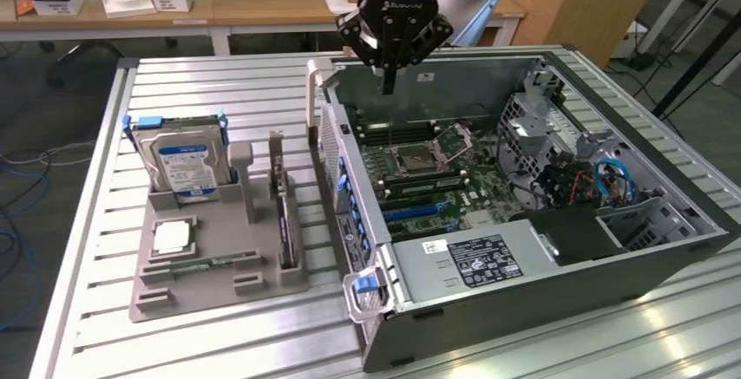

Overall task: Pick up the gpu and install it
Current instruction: 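Reach for the gpu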

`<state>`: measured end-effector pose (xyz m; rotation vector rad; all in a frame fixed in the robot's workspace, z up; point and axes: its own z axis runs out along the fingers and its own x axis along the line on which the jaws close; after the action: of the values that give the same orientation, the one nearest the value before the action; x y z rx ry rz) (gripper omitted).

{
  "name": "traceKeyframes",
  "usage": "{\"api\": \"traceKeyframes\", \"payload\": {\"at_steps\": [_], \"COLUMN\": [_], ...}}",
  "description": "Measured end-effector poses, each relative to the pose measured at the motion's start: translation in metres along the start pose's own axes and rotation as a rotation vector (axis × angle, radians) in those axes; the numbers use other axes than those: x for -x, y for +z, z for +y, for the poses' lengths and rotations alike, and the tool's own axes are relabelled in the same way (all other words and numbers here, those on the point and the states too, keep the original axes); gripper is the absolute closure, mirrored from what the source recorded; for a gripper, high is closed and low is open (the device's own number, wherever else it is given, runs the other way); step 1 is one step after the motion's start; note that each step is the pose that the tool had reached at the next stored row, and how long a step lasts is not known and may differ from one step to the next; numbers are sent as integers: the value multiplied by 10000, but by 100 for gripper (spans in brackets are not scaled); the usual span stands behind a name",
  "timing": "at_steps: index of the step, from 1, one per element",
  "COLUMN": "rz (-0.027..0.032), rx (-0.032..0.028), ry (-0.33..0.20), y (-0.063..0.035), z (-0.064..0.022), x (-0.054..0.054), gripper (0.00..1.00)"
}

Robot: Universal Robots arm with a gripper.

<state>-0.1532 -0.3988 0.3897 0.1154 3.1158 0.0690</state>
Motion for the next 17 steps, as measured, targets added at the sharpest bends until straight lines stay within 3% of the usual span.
{"api": "traceKeyframes", "payload": {"at_steps": [17], "rz": [2], "rx": [-1], "ry": [-12], "y": [1], "z": [-24], "x": [-187], "gripper": [89]}}
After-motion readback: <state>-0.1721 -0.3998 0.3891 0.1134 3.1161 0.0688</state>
